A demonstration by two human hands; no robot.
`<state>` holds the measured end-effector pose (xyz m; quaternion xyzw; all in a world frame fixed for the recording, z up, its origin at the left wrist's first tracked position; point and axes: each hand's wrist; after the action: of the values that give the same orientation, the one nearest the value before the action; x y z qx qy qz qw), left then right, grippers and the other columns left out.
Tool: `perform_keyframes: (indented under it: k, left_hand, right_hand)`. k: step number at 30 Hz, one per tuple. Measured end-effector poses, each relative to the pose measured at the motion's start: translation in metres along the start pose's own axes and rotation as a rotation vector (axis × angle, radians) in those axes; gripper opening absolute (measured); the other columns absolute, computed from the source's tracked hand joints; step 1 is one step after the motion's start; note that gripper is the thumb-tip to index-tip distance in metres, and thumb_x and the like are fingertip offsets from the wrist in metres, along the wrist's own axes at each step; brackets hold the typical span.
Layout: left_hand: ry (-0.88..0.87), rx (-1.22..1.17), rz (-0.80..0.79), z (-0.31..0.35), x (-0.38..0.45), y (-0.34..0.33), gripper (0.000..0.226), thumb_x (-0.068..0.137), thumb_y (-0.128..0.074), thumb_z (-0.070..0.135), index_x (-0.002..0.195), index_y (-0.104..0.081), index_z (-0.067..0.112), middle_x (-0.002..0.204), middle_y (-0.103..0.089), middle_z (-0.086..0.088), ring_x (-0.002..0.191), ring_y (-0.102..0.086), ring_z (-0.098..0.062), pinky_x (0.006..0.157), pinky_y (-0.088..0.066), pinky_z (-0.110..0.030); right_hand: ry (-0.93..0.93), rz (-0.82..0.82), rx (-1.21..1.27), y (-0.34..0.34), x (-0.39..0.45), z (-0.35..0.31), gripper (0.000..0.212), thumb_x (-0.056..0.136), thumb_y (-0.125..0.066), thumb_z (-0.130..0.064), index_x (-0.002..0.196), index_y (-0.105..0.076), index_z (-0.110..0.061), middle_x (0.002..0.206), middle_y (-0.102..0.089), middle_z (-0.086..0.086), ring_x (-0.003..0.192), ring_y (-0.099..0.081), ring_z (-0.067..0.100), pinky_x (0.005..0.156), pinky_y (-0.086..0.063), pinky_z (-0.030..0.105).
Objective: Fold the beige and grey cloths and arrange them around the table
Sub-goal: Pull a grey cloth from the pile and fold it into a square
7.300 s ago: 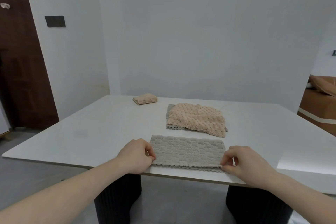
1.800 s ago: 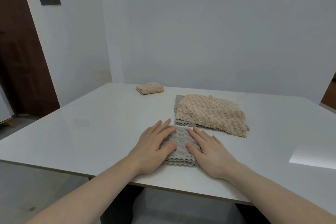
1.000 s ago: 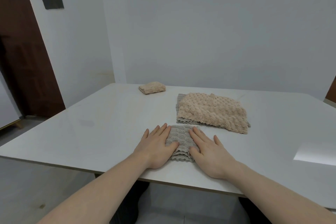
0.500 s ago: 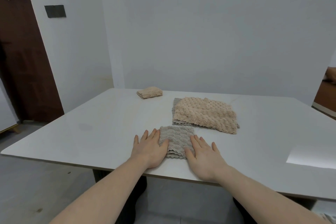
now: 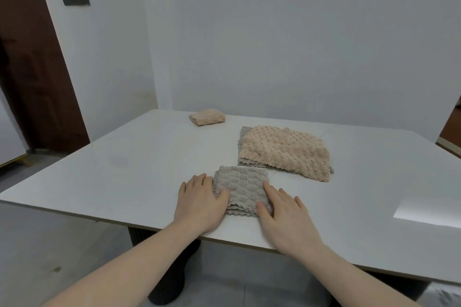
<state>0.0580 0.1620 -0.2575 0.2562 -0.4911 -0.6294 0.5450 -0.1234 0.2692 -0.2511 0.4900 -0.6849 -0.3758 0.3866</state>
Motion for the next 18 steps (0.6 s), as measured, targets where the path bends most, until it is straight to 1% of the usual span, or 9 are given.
perform_keyframes:
  k: [2,4,7,10,11,12,14,15,18]
  left_hand:
    - [-0.019,-0.008,-0.012,0.0,-0.001,0.001,0.049,0.092,-0.023,0.053,0.119,-0.053,0.024,0.125,-0.056,0.005,0.122,-0.045,-0.019,0.114,-0.031,-0.044]
    - [-0.035,-0.009,-0.032,0.0,-0.001,0.002,0.043,0.096,-0.028,0.05,0.124,-0.049,0.025,0.128,-0.054,0.004,0.129,-0.042,-0.02,0.117,-0.026,-0.046]
    - [-0.073,-0.002,-0.075,-0.001,-0.003,0.0,0.051,0.098,-0.025,0.053,0.138,-0.04,0.025,0.143,-0.048,0.004,0.146,-0.029,-0.021,0.123,-0.017,-0.049]
    - [-0.126,0.021,-0.101,-0.002,-0.005,-0.002,0.053,0.097,-0.02,0.055,0.141,-0.034,0.029,0.152,-0.038,0.012,0.152,-0.017,-0.017,0.126,-0.012,-0.047]
    - [-0.143,0.027,-0.105,-0.002,-0.008,-0.001,0.053,0.097,-0.019,0.056,0.142,-0.033,0.031,0.152,-0.035,0.014,0.153,-0.014,-0.015,0.126,-0.011,-0.046]
    - [-0.148,0.027,-0.117,-0.003,-0.007,-0.002,0.053,0.098,-0.019,0.056,0.143,-0.033,0.033,0.153,-0.032,0.017,0.154,-0.012,-0.013,0.127,-0.01,-0.046]
    - [-0.154,0.034,-0.122,-0.004,-0.009,-0.002,0.054,0.098,-0.02,0.055,0.146,-0.032,0.033,0.154,-0.028,0.019,0.155,-0.007,-0.011,0.127,-0.007,-0.045]
    - [-0.144,0.028,-0.137,-0.004,-0.007,-0.003,0.055,0.099,-0.021,0.055,0.147,-0.031,0.032,0.155,-0.027,0.02,0.155,-0.006,-0.01,0.127,-0.006,-0.044]
    - [-0.11,-0.032,-0.156,-0.001,-0.002,0.0,0.053,0.1,-0.027,0.052,0.148,-0.033,0.029,0.156,-0.027,0.019,0.155,-0.006,-0.01,0.128,-0.006,-0.043]
  right_hand:
    - [0.009,-0.005,-0.011,0.001,0.0,0.0,0.062,0.102,-0.024,-0.054,0.159,-0.006,-0.038,0.164,-0.025,-0.009,0.153,-0.015,0.015,0.125,-0.008,0.042]
    - [0.018,-0.03,-0.029,0.001,0.0,0.0,0.061,0.102,-0.022,-0.054,0.158,-0.001,-0.042,0.166,-0.017,-0.012,0.154,-0.009,0.014,0.126,-0.005,0.042]
    - [0.04,-0.076,-0.06,0.0,0.001,0.002,0.058,0.102,-0.017,-0.057,0.154,0.009,-0.052,0.167,-0.007,-0.015,0.154,0.001,0.013,0.126,0.001,0.042]
    - [0.067,-0.125,-0.067,-0.002,0.002,0.005,0.059,0.095,-0.01,-0.063,0.147,0.019,-0.06,0.164,0.0,-0.023,0.153,0.013,0.011,0.125,0.008,0.041]
    - [0.075,-0.127,-0.078,-0.004,0.0,0.004,0.062,0.092,-0.01,-0.065,0.147,0.017,-0.061,0.164,0.0,-0.024,0.153,0.012,0.011,0.124,0.008,0.04]
    - [0.087,-0.11,-0.081,-0.008,0.003,0.006,0.065,0.09,-0.015,-0.066,0.149,0.01,-0.061,0.164,-0.007,-0.022,0.154,0.006,0.013,0.124,0.005,0.04]
    - [0.097,-0.059,-0.057,-0.014,0.003,0.007,0.072,0.087,-0.036,-0.063,0.154,-0.013,-0.053,0.161,-0.029,-0.014,0.153,-0.017,0.021,0.12,-0.007,0.044]
    - [0.083,-0.064,-0.036,-0.016,0.007,0.01,0.075,0.084,-0.044,-0.061,0.155,-0.02,-0.049,0.158,-0.035,-0.012,0.151,-0.024,0.023,0.119,-0.01,0.045]
    - [0.03,-0.142,0.036,-0.011,0.012,0.013,0.078,0.082,-0.052,-0.058,0.154,-0.025,-0.048,0.159,-0.033,-0.014,0.153,-0.02,0.019,0.121,-0.009,0.045]
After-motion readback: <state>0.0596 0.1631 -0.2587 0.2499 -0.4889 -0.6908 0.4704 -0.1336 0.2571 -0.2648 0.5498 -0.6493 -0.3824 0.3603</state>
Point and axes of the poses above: each hand's wrist, its own x-axis towards the middle knuckle, its own y-axis out of the back of the hand, z = x × y
